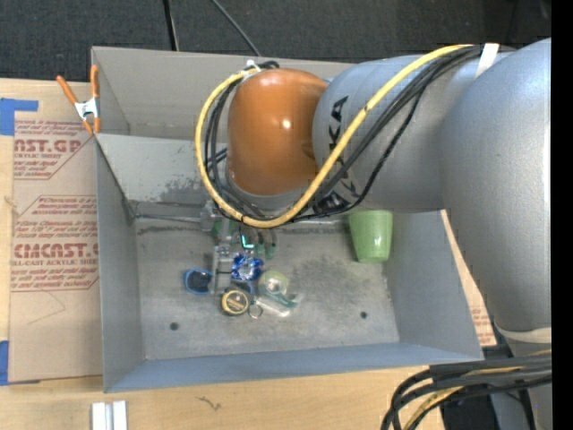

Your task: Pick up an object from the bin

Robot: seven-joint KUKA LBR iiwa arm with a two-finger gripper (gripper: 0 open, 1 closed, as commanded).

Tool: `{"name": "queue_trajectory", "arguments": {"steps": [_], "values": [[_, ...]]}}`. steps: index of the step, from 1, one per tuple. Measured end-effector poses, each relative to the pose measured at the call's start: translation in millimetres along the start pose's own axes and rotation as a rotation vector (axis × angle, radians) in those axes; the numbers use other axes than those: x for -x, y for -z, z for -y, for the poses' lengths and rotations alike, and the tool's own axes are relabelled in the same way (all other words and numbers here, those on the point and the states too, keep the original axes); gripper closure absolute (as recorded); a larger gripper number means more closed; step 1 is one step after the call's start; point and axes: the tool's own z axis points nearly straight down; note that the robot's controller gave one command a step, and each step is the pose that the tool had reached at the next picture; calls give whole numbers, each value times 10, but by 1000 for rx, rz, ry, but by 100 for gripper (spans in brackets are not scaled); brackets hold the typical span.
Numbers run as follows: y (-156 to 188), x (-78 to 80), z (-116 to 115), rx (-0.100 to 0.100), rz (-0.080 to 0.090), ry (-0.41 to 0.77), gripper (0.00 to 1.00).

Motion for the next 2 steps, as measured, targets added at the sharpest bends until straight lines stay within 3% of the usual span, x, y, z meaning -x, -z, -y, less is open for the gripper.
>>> {"name": "queue_trajectory", "arguments": {"steps": [1, 2], "values": [[-1105, 1, 433, 2, -1, -83, 0], [-1095, 7, 412, 4, 8, -82, 0]]}}
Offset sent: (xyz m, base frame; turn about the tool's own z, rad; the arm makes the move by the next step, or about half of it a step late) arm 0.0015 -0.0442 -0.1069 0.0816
